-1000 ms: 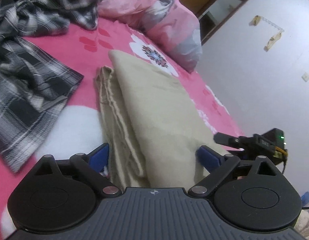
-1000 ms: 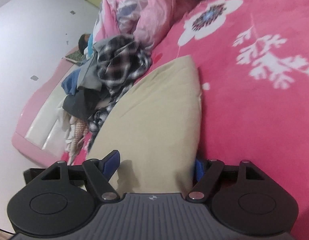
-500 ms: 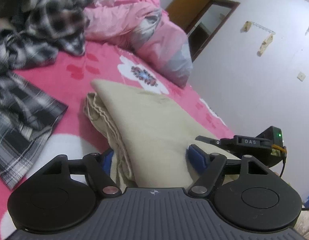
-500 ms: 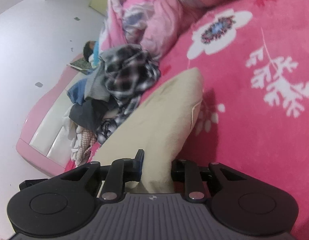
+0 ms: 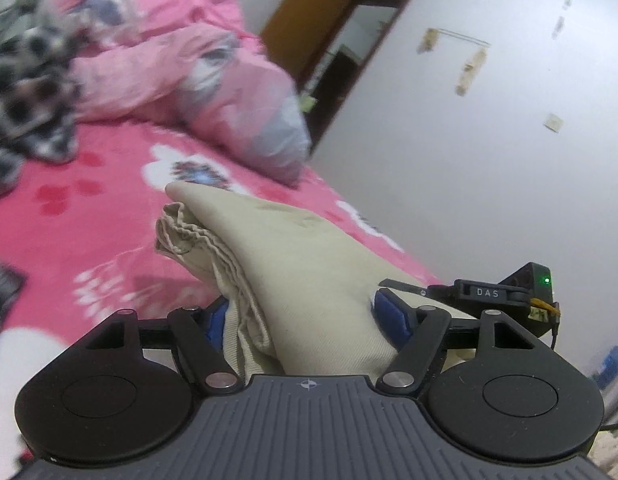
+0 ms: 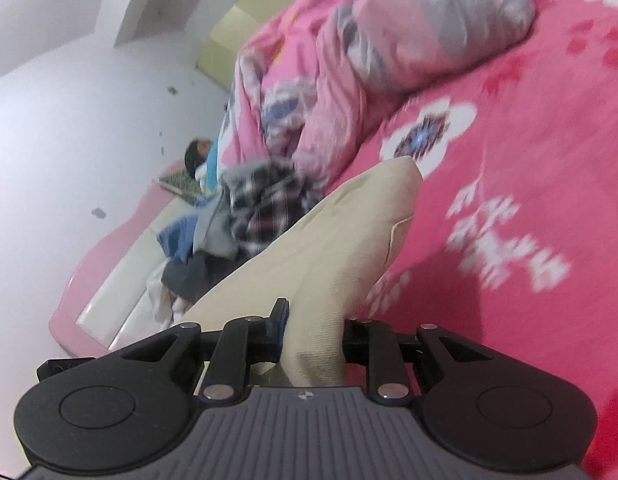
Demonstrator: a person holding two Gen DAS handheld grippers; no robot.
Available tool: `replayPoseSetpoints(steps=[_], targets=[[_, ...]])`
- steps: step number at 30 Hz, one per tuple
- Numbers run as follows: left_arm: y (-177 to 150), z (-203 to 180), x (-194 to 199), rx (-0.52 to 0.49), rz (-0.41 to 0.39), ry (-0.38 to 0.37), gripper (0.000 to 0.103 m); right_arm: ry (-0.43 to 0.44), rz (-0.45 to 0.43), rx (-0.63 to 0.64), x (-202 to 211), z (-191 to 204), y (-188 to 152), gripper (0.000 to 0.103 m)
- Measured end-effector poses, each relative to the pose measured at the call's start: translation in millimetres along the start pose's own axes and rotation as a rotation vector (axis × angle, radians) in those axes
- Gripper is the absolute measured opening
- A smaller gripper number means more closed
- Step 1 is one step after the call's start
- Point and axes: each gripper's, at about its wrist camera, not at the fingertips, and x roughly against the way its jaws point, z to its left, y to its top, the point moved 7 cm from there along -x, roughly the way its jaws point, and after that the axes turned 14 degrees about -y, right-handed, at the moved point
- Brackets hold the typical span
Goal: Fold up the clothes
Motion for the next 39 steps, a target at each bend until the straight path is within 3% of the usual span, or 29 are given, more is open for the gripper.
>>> replayPoseSetpoints(steps=[7,22,27,31,33,34,35,37,39], targets=[[17.8,-38.4,-101.8,-0.033,0.087,-0.120,0.072,-0.058,-0.122,-0.023,69.4,-56.4,50.0,0.024],[6.8,-119.6,-382.1,-0.028,0.257,-0.386,0.072,-0.378,-0.225,-0.003,202.0,-239.5,195.7,0.024],[-17.1,-134.9,-426.0,-0.015,0.309,-0.442,0.072,-0.398,-0.218,0.102,218.2,-276.1,236.1,0.024],[-63.7,-132.2,-449.9,-0.006,0.435,-0.432,0.072,-0.397,-0.118,0.103,204.4,-331.4,241.8,0.029],[-91.6,-122.4,-458.7,0.005,0.511,-0.400,0.072,-0.451,-0.042,0.019,185.1,-382.4,226.5,0.038],[-99.1,-118.9,-457.8,-0.001,0.517,-0.400,0.072,-0.503,-0.003,-0.052,175.2,-409.0,214.9,0.046],[-100.8,-117.6,-453.7,-0.014,0.508,-0.409,0.073,-0.519,0.022,-0.120,166.3,-431.2,201.8,0.046],[-97.7,-117.5,-442.4,-0.053,0.505,-0.421,0.077,-0.452,-0.097,-0.166,174.5,-435.0,195.7,0.047],[-90.0,-115.5,-430.0,-0.100,0.500,-0.424,0.079,-0.471,-0.169,-0.138,186.0,-426.1,194.0,0.054]])
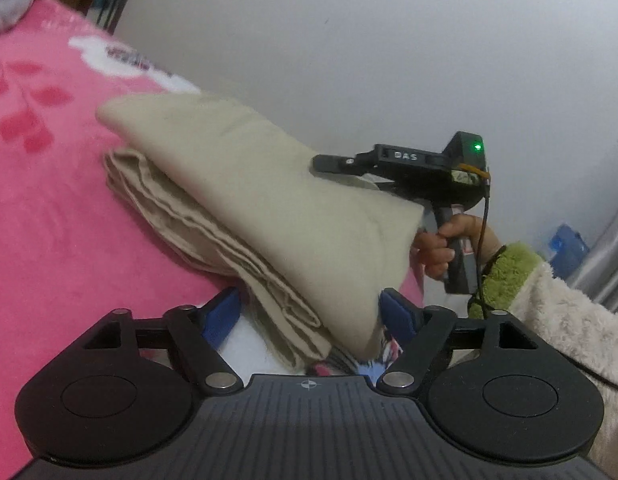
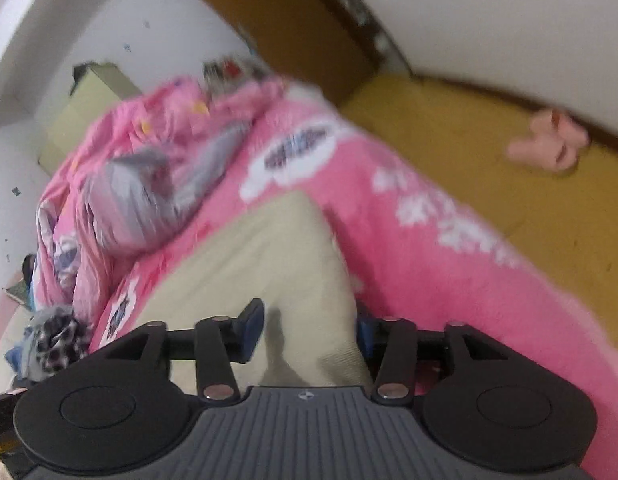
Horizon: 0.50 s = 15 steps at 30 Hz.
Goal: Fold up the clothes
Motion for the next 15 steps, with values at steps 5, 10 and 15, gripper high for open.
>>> replayPoseSetpoints(steps=[5,10,15], targets=[[14.6,-14.6,53.8,-0.138,-0.086,0.042,0.080,-0.047,-0.210,-0.032,61.4,13.3,16.8,0.055],[52.1,-25.8,57.2,-0.239,-0.149,0.056,0.082,-0.049,-0.336,0.136,107.2,86.9,-9.5,0.044],[68.1,39.7,5.8,-0.086,-0.053,0.154,0.076,-0.184,-0.220,0.263,72.7,119.0,-76.7,0.041]])
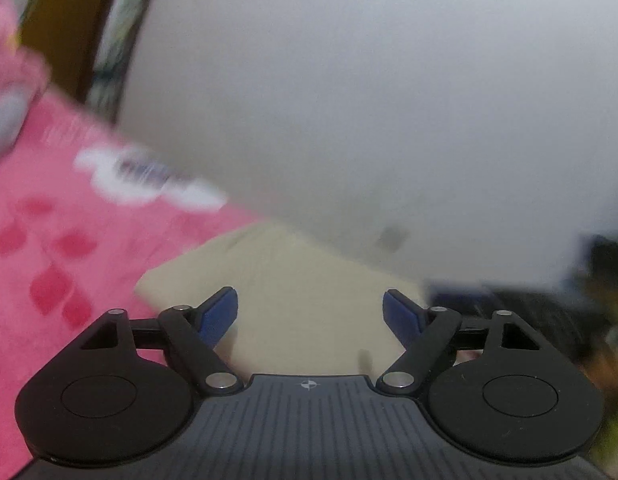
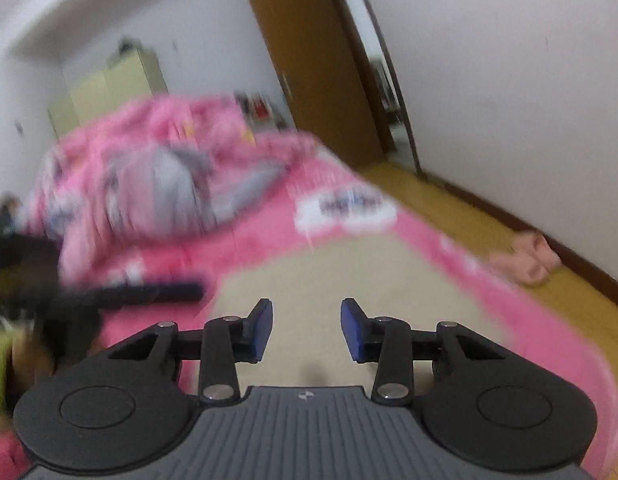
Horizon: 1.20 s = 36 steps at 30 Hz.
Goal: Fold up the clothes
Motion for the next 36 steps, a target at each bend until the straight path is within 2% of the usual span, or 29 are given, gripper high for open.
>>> replayPoseSetpoints(steps=[1,3,6,8,10,12,14,16,19,21,24,26,31,36], targets=[[-3.4,14.0,-11.7,0.023,0.035,0.019,0.074,-0.072,0.042,0.042,-11.5,4.0,-17.0,0.039],[-5.9,25.9,-18.9,0.006,0.049,0.017,0.073,-0.144,0.012,0.070,-22.0,11.5,-40.9,0.038],[1.9,15.8,-8.8,-0.076,0.031,0.017,0.076,-0.207,-0.046,0.068,-6.0,27.3,-34.0,0.038],[3.8,10.9,-2.7,-0.113,0.018,0.028,0.086,-0.144,-0.105,0.067,12.3,46.4,-33.8,0.038],[0.3,11.3,-6.0,-0.127,0.039,0.064,0.087,-0.068,-0.133,0.062,26.0,67.5,-40.8,0.038],[-6.3,22.5,-19.9,-0.117,0.099,0.121,0.090,-0.083,-0.063,0.097,6.3,75.7,-66.2,0.039],[-8.1,25.8,-17.6,-0.078,0.101,0.138,0.088,-0.130,-0.070,0.093,2.1,82.1,-71.6,0.039],[-0.2,19.7,0.2,-0.038,0.083,0.150,0.084,-0.170,-0.083,0.071,9.1,86.6,-68.2,0.039],[13.3,-9.7,51.3,-0.105,-0.002,0.175,0.086,-0.217,-0.102,0.012,37.3,91.9,-53.8,0.044],[16.7,-32.2,88.1,-0.160,-0.036,0.206,0.092,-0.248,-0.087,-0.029,55.0,94.6,-55.0,0.050],[11.3,-60.8,130.9,-0.207,-0.042,0.244,0.100,-0.290,-0.052,-0.070,81.5,103.0,-69.0,0.053],[5.0,-74.6,153.6,-0.215,-0.030,0.275,0.102,-0.307,-0.044,-0.101,96.7,105.6,-75.6,0.063],[-26.3,-101.1,199.7,-0.132,-0.010,0.295,0.103,-0.351,-0.015,-0.184,127.4,115.6,-86.0,0.074],[-56.3,-113.8,226.9,-0.072,-0.002,0.314,0.103,-0.406,0.014,-0.171,160.0,130.0,-102.6,0.082]])
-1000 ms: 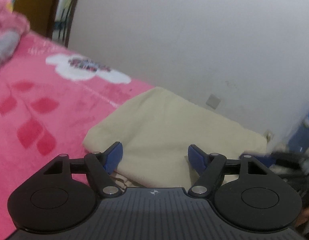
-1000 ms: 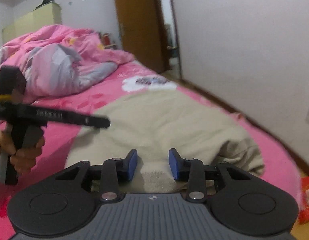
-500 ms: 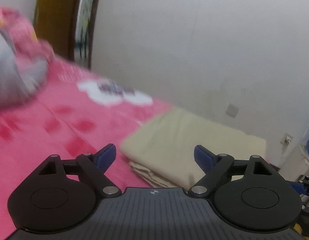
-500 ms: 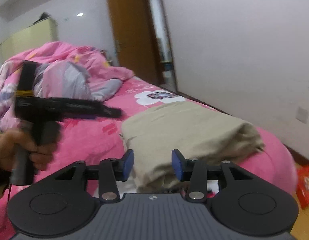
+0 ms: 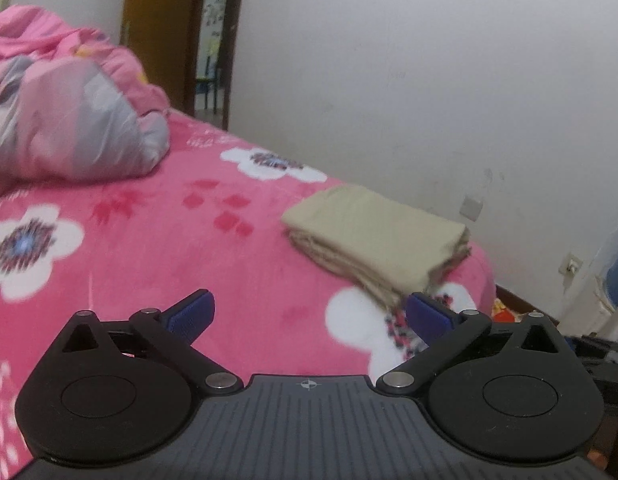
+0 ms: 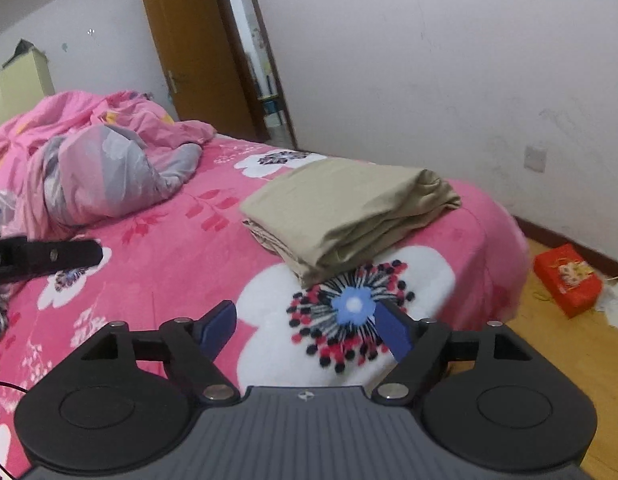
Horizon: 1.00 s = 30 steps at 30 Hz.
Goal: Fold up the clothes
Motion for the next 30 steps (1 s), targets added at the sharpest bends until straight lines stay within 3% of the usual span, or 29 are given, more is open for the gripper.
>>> replayPoseSetpoints(steps=[2,6,13,20,30], targets=[[-10.9,-2.9,8.2,-0.005,0.013,0.014,0.103,-0.027,0.000,0.015,11.2,5.1,-4.2,0.094],[-25.4,-9.1,28.8,-0.003,-0.003,0.025,0.103,-0.077,-0.043,0.054,31.0,15.7,-8.4,0.102],[-36.2,-9.6,40.9,0.039,-0.005,0.070,0.103,-0.205,-0.107,0.080,51.5,25.7,-7.6,0.103],[-38.1,-15.9,47.1,0.012,-0.011,0.104,0.103,-0.233,-0.071,0.013,53.9,17.6,-2.7,0.103],[-41.2,-16.8,52.5,0.032,-0.002,0.128,0.103,-0.254,-0.075,0.053,58.0,23.2,-3.2,0.103]])
